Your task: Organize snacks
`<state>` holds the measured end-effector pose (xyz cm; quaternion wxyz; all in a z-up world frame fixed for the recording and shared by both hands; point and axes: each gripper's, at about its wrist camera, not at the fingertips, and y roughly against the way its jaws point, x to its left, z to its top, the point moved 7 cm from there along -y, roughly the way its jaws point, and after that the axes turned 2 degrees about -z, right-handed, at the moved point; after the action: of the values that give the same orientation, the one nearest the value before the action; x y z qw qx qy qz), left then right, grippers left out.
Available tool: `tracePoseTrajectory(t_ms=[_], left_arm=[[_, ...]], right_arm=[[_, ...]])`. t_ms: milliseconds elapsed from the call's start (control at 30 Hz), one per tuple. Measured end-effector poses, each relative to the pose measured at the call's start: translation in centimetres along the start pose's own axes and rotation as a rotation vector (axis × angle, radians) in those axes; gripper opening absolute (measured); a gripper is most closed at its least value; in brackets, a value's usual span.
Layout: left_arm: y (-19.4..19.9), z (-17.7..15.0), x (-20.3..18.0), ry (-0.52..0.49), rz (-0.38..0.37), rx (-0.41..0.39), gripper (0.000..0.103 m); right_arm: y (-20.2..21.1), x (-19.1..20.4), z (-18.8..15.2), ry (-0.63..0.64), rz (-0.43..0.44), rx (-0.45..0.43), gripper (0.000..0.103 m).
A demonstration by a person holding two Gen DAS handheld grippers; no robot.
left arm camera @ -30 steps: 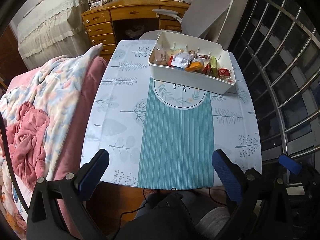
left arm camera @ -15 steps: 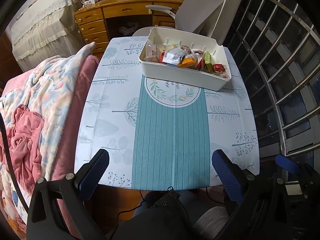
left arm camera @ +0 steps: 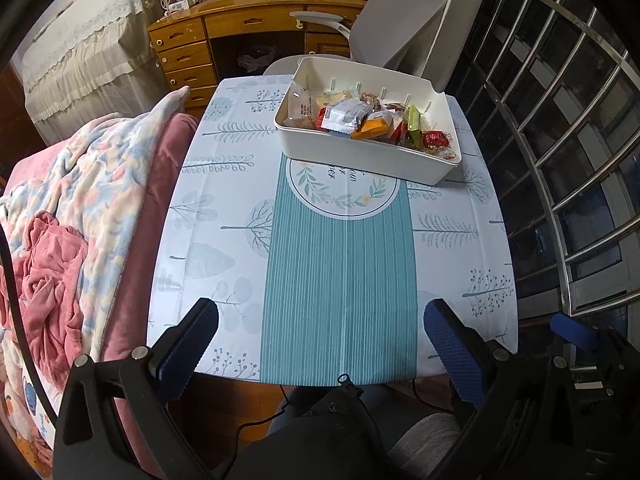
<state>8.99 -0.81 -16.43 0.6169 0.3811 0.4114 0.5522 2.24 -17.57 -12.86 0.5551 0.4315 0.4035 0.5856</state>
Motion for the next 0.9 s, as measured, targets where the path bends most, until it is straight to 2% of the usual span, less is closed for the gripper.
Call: tracePoseTrajectory(t_ms=[900], left_arm=[[0.34, 0.52, -0.73, 0.006, 0.015, -0.015, 0.102]], right_arm=[[-0.17, -0.24, 0.24, 0.003, 0.001, -0.002, 0.101]])
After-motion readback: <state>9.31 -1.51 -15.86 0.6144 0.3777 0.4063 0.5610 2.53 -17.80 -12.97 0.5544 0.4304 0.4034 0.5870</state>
